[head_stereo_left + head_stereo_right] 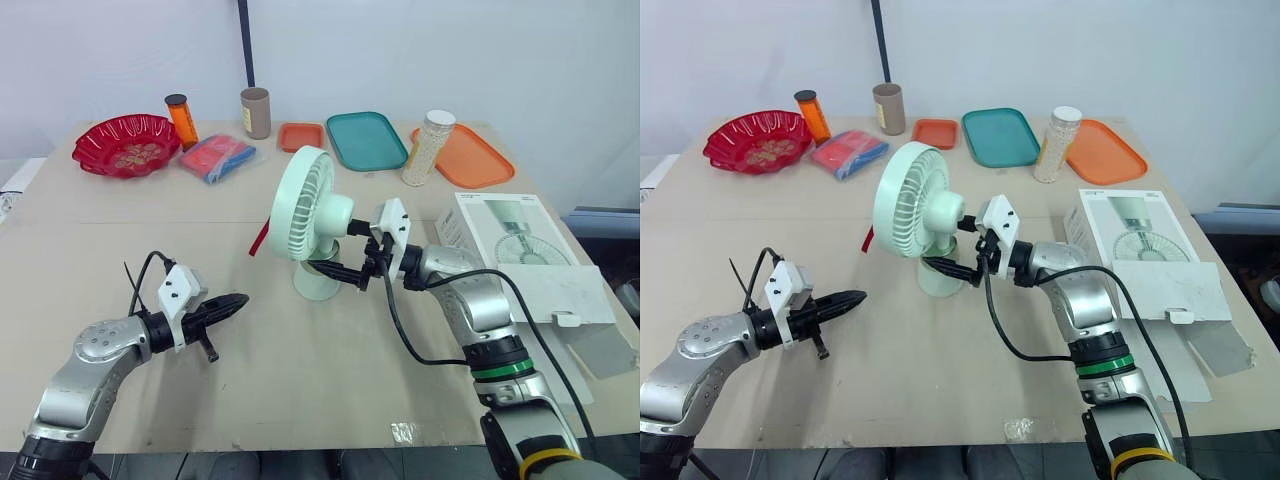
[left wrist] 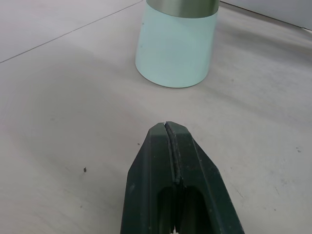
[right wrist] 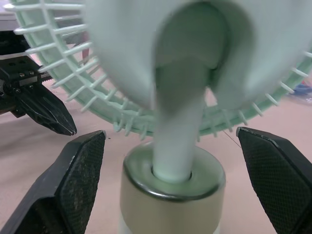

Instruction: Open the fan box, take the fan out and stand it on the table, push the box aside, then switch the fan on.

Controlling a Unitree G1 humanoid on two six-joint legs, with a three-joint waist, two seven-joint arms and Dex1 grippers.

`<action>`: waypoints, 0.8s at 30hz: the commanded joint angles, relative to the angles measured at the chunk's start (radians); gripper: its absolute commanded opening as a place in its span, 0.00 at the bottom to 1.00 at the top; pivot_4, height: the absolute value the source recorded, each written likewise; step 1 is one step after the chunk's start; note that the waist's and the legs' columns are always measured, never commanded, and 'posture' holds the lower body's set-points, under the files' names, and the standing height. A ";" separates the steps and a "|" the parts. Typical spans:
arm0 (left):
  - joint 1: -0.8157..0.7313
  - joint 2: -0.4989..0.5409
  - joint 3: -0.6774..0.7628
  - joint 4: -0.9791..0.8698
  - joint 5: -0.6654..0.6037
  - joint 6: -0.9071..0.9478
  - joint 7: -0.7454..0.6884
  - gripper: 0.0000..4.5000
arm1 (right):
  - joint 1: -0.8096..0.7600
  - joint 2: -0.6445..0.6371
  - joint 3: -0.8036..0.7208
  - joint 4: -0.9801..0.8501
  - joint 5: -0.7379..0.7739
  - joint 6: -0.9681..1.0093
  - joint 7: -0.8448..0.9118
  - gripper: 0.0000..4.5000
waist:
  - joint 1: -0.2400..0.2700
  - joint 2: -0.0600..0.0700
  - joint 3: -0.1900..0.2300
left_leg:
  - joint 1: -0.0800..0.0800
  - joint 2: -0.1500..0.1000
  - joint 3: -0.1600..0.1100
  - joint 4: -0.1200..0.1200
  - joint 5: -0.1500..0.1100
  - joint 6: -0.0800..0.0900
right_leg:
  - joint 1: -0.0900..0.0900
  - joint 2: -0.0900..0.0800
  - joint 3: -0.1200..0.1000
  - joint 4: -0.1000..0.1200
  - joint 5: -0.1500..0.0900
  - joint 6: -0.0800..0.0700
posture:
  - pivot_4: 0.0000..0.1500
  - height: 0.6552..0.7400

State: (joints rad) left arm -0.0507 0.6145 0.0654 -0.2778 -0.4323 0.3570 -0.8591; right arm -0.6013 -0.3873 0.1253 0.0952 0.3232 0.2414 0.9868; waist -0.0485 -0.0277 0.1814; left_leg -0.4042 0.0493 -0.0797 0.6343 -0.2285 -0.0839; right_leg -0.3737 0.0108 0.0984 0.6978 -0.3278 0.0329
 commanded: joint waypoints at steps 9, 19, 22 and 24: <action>0.003 0.006 0.015 -0.069 -0.022 0.025 0.012 0.00 | 0.052 -0.059 -0.034 -0.109 0.018 0.020 -0.001 0.98 | 0.000 0.000 0.000 | 0.000 0.000 0.000 0.000 0.000 0.000 | 0.000 0.000 0.000 0.000 0.000 0.000 | 1.00 1.00; 0.038 0.062 0.053 -0.109 -0.015 0.037 0.009 0.00 | 0.264 -0.230 -0.178 -0.453 0.094 0.216 -0.094 0.98 | 0.001 0.000 0.000 | 0.000 0.000 0.000 0.000 0.000 0.000 | 0.000 0.000 0.000 0.000 0.000 0.000 | 1.00 1.00; 0.045 0.093 0.108 -0.141 -0.061 0.060 -0.011 0.00 | 0.336 -0.255 -0.243 -0.580 0.142 0.304 -0.159 0.98 | 0.000 0.000 0.000 | 0.000 0.000 0.000 0.000 0.000 0.000 | 0.001 0.000 0.001 0.000 0.000 0.000 | 1.00 1.00; 0.048 0.101 0.127 -0.150 -0.074 0.058 -0.013 0.09 | 0.383 -0.260 -0.283 -0.682 0.185 0.366 -0.209 1.00 | 0.001 0.000 0.000 | 0.000 0.000 0.000 0.000 0.000 0.000 | 0.000 0.000 0.001 0.000 0.000 0.000 | 1.00 1.00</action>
State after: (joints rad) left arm -0.0030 0.6985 0.1477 -0.3816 -0.4819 0.4203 -0.8652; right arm -0.2409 -0.6377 -0.0968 -0.4562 0.4510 0.5535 0.8287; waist -0.0473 -0.0276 0.1813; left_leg -0.4044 0.0492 -0.0798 0.6342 -0.2286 -0.0837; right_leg -0.3732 0.0110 0.0992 0.6975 -0.3282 0.0334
